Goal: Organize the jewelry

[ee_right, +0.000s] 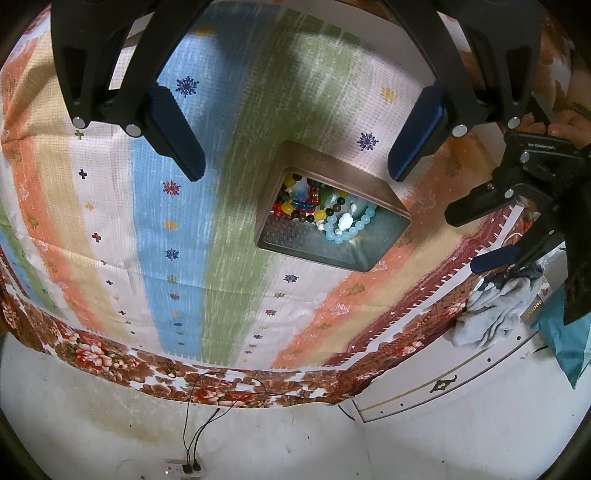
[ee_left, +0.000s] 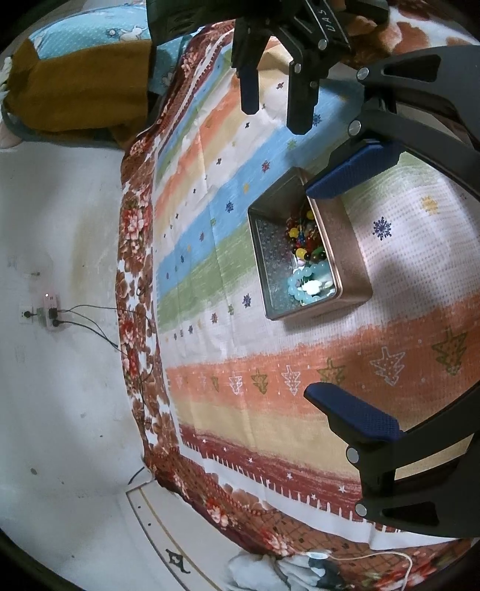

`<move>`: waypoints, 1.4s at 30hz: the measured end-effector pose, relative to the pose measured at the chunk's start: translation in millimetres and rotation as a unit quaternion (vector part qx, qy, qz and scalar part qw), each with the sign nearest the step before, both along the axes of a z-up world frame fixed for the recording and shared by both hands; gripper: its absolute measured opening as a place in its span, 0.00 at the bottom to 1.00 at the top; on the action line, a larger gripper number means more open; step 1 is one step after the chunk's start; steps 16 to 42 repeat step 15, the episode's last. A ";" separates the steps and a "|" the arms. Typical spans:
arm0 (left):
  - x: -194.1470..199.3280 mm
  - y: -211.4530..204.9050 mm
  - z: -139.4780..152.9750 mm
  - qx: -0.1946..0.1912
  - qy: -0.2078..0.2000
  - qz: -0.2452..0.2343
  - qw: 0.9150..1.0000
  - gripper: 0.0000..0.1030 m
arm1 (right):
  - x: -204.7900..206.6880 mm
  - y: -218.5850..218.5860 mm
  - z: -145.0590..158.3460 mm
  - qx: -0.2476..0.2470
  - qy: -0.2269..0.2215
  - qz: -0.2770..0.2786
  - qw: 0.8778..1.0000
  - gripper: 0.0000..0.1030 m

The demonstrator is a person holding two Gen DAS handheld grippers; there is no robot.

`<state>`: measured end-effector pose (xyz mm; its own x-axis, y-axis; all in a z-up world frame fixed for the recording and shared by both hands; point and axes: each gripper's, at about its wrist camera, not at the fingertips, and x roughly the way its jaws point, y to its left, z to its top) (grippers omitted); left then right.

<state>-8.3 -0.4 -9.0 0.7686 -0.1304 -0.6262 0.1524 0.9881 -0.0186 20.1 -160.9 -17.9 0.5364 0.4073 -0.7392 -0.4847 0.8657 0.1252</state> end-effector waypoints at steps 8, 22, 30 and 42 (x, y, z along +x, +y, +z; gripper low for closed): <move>0.8 3.2 0.7 0.001 -0.001 0.016 1.000 0.94 | 0.1 -0.4 0.1 0.000 0.000 0.000 1.000 0.95; 3.1 2.8 -0.7 -0.003 0.012 0.008 1.000 0.94 | 0.1 -0.4 0.1 0.000 0.000 0.000 1.000 0.95; 3.1 2.8 -0.7 -0.003 0.012 0.008 1.000 0.94 | 0.1 -0.4 0.1 0.000 0.000 0.000 1.000 0.95; 3.1 2.8 -0.7 -0.003 0.012 0.008 1.000 0.94 | 0.1 -0.4 0.1 0.000 0.000 0.000 1.000 0.95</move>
